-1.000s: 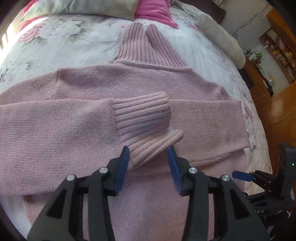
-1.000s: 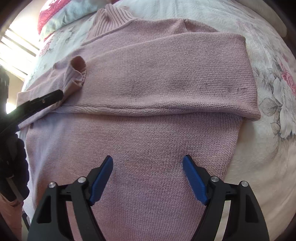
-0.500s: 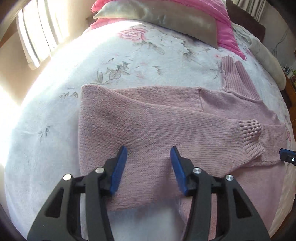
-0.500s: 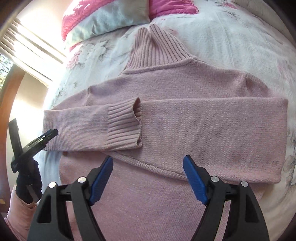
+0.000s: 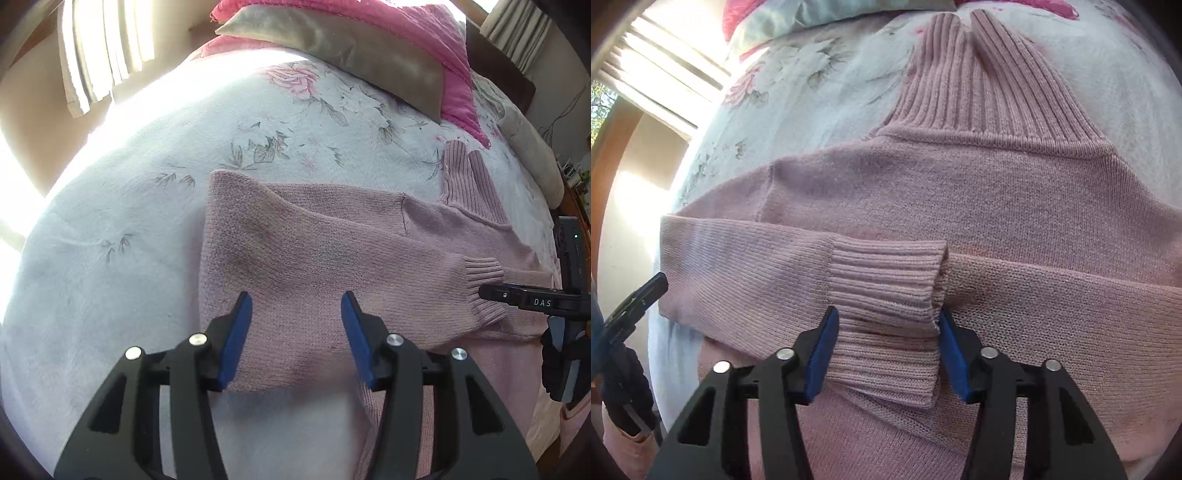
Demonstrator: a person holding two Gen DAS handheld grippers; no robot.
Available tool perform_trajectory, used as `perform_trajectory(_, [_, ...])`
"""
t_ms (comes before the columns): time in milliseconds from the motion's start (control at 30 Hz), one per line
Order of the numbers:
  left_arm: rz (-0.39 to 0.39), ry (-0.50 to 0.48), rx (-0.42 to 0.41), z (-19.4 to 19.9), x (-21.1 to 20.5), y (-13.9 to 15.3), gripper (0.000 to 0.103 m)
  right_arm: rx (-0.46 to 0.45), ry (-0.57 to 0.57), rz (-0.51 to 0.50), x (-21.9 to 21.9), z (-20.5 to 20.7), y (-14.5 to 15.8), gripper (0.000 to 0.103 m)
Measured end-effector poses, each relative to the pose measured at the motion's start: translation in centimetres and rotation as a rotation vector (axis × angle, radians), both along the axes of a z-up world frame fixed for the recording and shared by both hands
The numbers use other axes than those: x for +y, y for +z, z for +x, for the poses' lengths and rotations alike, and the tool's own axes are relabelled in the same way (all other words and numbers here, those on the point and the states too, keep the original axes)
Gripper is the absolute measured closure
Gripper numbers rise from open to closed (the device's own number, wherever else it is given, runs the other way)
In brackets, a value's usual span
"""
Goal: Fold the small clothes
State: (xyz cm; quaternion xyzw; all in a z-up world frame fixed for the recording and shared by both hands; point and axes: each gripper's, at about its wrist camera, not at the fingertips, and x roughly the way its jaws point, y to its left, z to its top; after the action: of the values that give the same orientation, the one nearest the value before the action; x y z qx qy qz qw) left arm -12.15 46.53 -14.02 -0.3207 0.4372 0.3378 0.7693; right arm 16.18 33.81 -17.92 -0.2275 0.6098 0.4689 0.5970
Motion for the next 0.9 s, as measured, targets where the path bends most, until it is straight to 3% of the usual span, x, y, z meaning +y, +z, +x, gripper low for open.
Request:
perform_trajectory(33, [0.003,0.004,0.003,-0.1,-0.1,0.1,0.053,-0.003,0.019,0.003,0.1,-0.4,0.1,0.09])
perform_trajectory(100, [0.004,0.009,0.002,0.1,-0.3,0.3,0.053,0.064,0.029,0.056,-0.4,-0.5,0.6,0.092])
perform_trajectory(233, [0.01,-0.008,-0.016,1.3,-1.1,1.0,0.053,0.064,-0.023,0.133,-3.6,1.7,3.9,0.093])
perform_trajectory(367, [0.006,-0.049,-0.018,3.9,-2.0,0.9,0.052,-0.001,-0.097,0.16,-7.7,5.6,7.1,0.093])
perform_trajectory(533, [-0.008,-0.074,0.008,7.2,-2.9,-0.5,0.052,-0.074,-0.217,0.119,-13.3,11.5,8.4,0.093])
perform_trajectory(667, [0.008,-0.085,0.062,9.2,-3.2,-2.0,0.052,-0.091,-0.321,0.064,-17.5,15.1,7.6,0.093])
perform_trajectory(900, [0.023,-0.098,0.151,10.5,-3.1,-5.1,0.047,-0.061,-0.371,-0.023,-19.6,16.2,2.0,0.09])
